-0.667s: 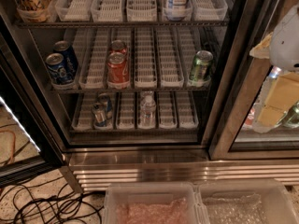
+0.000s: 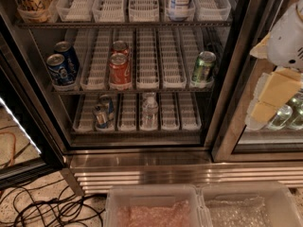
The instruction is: Pick coke can from middle shelf of fridge
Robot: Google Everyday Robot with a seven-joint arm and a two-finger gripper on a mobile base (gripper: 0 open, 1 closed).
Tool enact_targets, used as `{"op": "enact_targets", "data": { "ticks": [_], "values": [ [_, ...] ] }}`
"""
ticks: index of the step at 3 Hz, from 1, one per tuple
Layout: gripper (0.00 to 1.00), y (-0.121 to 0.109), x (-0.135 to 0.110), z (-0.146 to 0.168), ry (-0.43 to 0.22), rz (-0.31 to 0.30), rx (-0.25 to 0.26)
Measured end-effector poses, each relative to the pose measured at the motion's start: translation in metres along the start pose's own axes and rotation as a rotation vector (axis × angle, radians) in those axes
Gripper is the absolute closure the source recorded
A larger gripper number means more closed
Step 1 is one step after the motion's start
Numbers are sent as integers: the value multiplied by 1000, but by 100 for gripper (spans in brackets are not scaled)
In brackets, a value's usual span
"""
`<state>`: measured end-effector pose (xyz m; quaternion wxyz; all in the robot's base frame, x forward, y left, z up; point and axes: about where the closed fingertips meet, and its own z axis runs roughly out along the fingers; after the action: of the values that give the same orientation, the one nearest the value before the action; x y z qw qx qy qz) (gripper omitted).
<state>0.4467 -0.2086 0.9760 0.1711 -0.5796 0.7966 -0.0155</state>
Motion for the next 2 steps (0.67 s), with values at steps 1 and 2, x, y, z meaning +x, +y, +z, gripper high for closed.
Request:
{"op": "enact_targets", "data": {
  "ticks": [1,2],
  "values": [
    [0,-10,-15,9,-47,112,-51],
    [0,-4,-40,15,-97,149,-121]
  ]
}}
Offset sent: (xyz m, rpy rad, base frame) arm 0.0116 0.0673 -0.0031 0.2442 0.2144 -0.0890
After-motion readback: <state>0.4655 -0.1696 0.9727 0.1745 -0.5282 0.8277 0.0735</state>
